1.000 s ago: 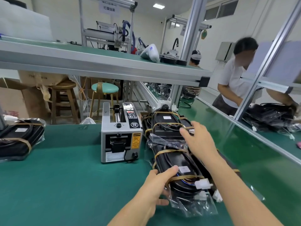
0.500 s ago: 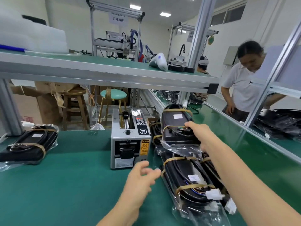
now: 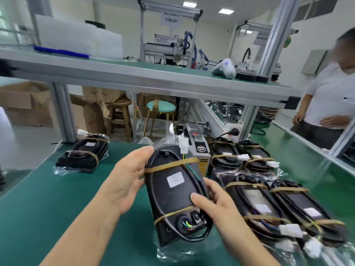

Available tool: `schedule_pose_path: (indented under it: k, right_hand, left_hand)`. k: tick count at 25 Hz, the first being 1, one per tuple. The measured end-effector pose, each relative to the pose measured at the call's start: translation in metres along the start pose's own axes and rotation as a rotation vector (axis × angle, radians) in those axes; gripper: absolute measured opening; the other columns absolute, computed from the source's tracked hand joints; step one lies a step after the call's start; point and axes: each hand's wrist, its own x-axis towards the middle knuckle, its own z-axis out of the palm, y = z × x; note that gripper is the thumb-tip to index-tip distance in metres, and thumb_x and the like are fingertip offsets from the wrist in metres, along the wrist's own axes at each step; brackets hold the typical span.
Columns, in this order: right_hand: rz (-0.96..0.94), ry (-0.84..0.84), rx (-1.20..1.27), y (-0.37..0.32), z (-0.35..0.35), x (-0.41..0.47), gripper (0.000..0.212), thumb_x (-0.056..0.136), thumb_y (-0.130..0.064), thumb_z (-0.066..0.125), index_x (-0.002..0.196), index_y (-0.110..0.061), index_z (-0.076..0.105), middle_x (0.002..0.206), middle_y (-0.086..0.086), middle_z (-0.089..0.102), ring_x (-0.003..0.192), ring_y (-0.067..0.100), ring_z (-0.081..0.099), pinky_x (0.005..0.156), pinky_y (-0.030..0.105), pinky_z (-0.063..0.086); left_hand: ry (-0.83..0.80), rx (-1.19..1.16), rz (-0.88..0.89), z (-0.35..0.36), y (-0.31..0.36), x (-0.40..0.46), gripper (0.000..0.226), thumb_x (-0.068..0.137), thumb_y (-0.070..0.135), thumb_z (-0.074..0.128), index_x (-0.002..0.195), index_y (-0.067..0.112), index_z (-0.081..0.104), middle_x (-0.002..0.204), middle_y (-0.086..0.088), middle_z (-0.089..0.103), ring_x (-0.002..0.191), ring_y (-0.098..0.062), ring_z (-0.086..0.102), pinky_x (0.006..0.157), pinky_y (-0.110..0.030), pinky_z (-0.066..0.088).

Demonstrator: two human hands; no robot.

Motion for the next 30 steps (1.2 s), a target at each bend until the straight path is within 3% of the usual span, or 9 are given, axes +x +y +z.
schedule_pose_path:
  k: [8,10,13,15,17,21,24,26,30]
  right_hand:
    - [-0.001,-0.269,0.057,0.055,0.049,0.025,0.06,0.072,0.002,0.063,0.126,-0.02,0.053,0.122,-0.003,0.066,0.113,0.008,0.06,0.09,0.019,0.047]
    - [-0.003,-0.299,0.061,0.06,0.056,0.033,0.061,0.069,0.005,0.064,0.124,-0.021,0.054,0.12,-0.001,0.066,0.114,0.011,0.059,0.093,0.023,0.046]
    - [-0.014,-0.325,0.072,0.067,0.064,0.041,0.062,0.066,0.005,0.066,0.121,-0.02,0.054,0.119,0.004,0.064,0.114,0.017,0.057,0.097,0.03,0.043]
    - [0.007,-0.329,0.097,0.072,0.069,0.044,0.063,0.066,0.006,0.067,0.123,-0.018,0.054,0.121,0.007,0.064,0.115,0.019,0.057,0.095,0.028,0.044]
    - [0.036,-0.314,0.142,0.074,0.07,0.044,0.063,0.067,0.007,0.067,0.124,-0.014,0.052,0.124,0.011,0.063,0.114,0.021,0.057,0.095,0.028,0.046]
    - [-0.011,-0.366,-0.003,0.06,0.069,0.036,0.064,0.078,0.011,0.065,0.131,-0.019,0.047,0.131,0.002,0.06,0.122,0.011,0.054,0.097,0.019,0.043]
    - [-0.32,-0.13,-0.298,0.024,0.057,0.021,0.063,0.072,0.005,0.057,0.126,-0.027,0.051,0.134,-0.008,0.053,0.129,0.004,0.044,0.103,0.016,0.035]
    - [-0.653,-0.035,-0.308,-0.008,0.051,0.01,0.04,0.079,-0.001,0.056,0.112,-0.021,0.063,0.119,-0.004,0.061,0.119,0.017,0.054,0.099,0.025,0.04]
    - [-0.853,-0.355,-0.701,-0.049,0.075,0.012,0.025,0.096,-0.024,0.049,0.111,-0.019,0.069,0.117,-0.011,0.066,0.123,0.01,0.051,0.109,0.036,0.03]
  left_hand:
    - [0.407,-0.128,0.022,-0.034,-0.009,-0.019,0.025,0.098,0.024,0.048,0.087,0.012,0.066,0.075,-0.005,0.073,0.065,-0.019,0.069,0.05,-0.022,0.053]
    - [0.434,-0.09,0.121,-0.044,-0.008,-0.022,0.015,0.093,0.009,0.053,0.097,0.018,0.064,0.089,-0.003,0.073,0.071,-0.019,0.07,0.056,-0.026,0.055]
    - [0.522,0.206,0.444,-0.053,-0.013,-0.035,0.044,0.083,-0.011,0.057,0.087,0.032,0.066,0.11,0.007,0.065,0.091,-0.007,0.064,0.078,-0.028,0.049]
    - [0.44,0.475,0.642,-0.058,-0.02,-0.044,0.038,0.087,-0.003,0.057,0.084,0.032,0.07,0.116,0.009,0.063,0.111,-0.007,0.057,0.092,-0.026,0.044]
    - [0.171,0.535,0.585,-0.059,-0.023,-0.05,0.026,0.084,0.018,0.062,0.103,0.034,0.069,0.12,0.008,0.063,0.117,-0.008,0.055,0.098,-0.019,0.041]
    - [0.003,0.752,0.419,-0.069,-0.021,-0.044,0.071,0.053,0.027,0.082,0.119,0.036,0.057,0.118,0.017,0.062,0.11,0.0,0.058,0.089,-0.006,0.04]
    - [0.033,0.701,0.378,-0.074,-0.019,-0.04,0.066,0.047,0.019,0.085,0.106,0.034,0.062,0.104,0.014,0.069,0.098,-0.002,0.065,0.084,-0.008,0.045]
    - [0.028,0.73,0.406,-0.074,-0.02,-0.04,0.063,0.046,0.018,0.085,0.104,0.032,0.063,0.105,0.013,0.067,0.098,-0.003,0.064,0.084,-0.008,0.045]
    - [-0.039,0.757,0.483,-0.067,-0.02,-0.043,0.065,0.048,0.016,0.083,0.108,0.027,0.063,0.109,0.011,0.064,0.103,-0.007,0.062,0.085,-0.012,0.045]
